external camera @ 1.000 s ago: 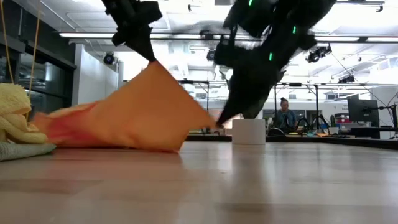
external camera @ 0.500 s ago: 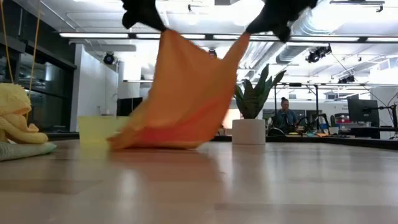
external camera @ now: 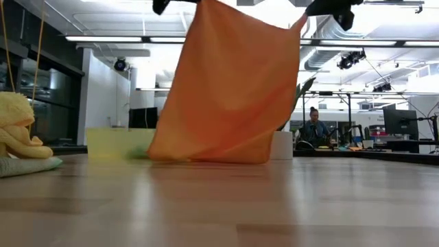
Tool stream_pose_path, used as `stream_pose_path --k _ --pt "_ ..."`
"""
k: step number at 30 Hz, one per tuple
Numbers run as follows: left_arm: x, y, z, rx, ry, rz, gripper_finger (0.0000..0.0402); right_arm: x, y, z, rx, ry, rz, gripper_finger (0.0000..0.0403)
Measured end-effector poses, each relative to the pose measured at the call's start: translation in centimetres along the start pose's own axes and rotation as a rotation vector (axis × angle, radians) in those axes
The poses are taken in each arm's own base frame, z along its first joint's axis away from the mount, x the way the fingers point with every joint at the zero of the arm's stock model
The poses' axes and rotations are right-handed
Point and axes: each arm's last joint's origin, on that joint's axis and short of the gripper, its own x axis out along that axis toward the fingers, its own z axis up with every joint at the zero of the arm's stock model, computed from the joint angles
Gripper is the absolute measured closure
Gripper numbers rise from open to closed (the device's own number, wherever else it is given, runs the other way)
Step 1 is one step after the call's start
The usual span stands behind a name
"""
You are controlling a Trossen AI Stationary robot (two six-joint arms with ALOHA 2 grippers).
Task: Fold microfiber towels
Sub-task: Fold the orange microfiber cloth
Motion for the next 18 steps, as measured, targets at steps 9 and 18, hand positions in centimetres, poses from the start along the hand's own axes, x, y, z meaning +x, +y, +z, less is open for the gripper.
stream_pose_path --k 9,18 --pt "1.7 0.6 2.2 -0.041 -0.091 -0.029 0.0401 -3.3 -1.2 3.1 -0.07 0.017 -0.057 0.0403" --pt "0.8 1.4 5.2 0.096 -0.183 0.035 0.0401 -4.5 -1.1 6.6 -0.2 0.058 -0.112 0.0403"
